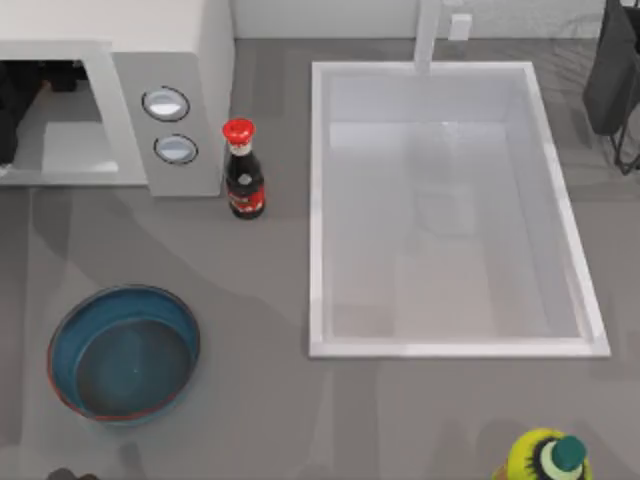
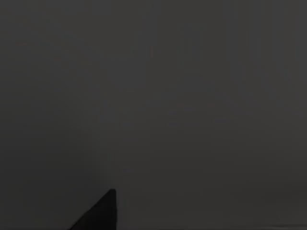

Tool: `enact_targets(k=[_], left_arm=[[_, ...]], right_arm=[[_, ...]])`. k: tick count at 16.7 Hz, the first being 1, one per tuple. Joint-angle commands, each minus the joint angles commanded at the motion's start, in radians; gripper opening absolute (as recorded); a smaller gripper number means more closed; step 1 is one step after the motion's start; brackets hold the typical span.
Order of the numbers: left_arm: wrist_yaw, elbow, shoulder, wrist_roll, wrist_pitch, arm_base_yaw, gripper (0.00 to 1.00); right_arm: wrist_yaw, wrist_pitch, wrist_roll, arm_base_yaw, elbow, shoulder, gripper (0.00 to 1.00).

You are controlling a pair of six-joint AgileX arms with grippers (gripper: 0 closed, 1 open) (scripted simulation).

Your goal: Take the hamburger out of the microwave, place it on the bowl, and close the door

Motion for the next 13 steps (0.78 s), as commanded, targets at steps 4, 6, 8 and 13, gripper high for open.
enact_targets(k=[4,6,8,13], left_arm=[[0.010,-0.108,-0.049,0.003,0.070,0.011,0.00],[0.020,-0.225,-0.097,0.006,0.137,0.022,0.00],[0.031,-0.372,-0.154,0.010,0.218,0.034,0.00],[0.063,-0.781,-0.307,0.020,0.437,0.069,0.00]], right_arm=[[0.000,0.000,0.000,0.000,0.000,0.000,1.00],[0.000,0.000,0.000,0.000,0.000,0.000,1.00],[0.000,0.000,0.000,0.000,0.000,0.000,1.00],[0.000,0.000,0.000,0.000,0.000,0.000,1.00]])
